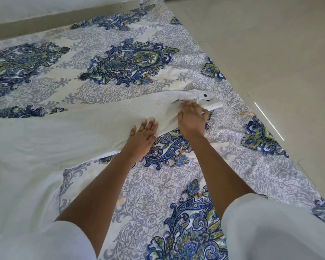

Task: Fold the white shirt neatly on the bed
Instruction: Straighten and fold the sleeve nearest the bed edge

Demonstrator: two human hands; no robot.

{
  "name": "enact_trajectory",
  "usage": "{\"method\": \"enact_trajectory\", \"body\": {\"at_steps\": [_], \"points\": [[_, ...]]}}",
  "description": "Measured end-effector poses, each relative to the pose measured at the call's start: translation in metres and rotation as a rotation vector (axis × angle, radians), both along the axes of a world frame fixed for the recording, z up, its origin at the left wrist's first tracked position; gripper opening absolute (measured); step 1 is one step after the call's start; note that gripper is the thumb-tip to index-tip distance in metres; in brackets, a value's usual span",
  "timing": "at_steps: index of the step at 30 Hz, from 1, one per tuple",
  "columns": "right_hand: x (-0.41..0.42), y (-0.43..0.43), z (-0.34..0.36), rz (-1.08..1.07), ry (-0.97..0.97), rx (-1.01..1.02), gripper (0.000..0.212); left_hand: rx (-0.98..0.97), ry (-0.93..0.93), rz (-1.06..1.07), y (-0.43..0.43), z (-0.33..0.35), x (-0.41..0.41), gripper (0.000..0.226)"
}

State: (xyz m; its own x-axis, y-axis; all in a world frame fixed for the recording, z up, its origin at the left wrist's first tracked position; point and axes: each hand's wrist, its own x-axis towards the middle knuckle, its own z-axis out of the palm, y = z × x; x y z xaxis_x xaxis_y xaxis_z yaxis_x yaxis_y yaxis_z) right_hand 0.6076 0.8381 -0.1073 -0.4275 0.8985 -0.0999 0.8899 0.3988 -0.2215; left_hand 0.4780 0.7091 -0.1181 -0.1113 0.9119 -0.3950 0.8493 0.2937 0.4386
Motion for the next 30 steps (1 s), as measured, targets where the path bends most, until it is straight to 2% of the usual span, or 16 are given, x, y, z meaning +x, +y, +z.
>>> {"method": "enact_trajectory", "body": {"at_steps": [2,4,9,17,20,22,26,30], "points": [[-0.002,0.004,0.005,-0.103,0.127,0.121,0.038,0.001,-0.012,0.008,0.000,-0.001,0.000,0.052],[-0.006,0.017,0.011,-0.155,0.163,0.134,0.033,0.001,-0.020,0.007,0.000,-0.001,-0.001,0.051],[-0.022,0.048,0.011,-0.045,0.029,0.080,0.027,0.006,-0.021,0.017,0.000,-0.001,-0.001,0.051],[-0.019,0.058,-0.001,0.121,-0.091,0.230,0.027,0.019,-0.065,0.031,0.001,-0.001,0.001,0.051],[-0.017,0.064,0.006,0.046,-0.028,0.290,0.025,0.024,-0.063,0.026,0.007,0.000,0.000,0.050],[-0.011,0.061,0.007,0.080,-0.020,0.324,0.023,0.013,-0.063,0.030,0.009,0.001,0.000,0.050],[0.013,0.022,0.016,0.129,-0.147,0.236,0.031,0.013,-0.030,0.012,-0.014,0.012,0.016,0.050],[0.009,0.006,0.016,0.128,-0.058,0.218,0.038,-0.056,0.021,-0.030,-0.002,0.018,0.008,0.049]]}}
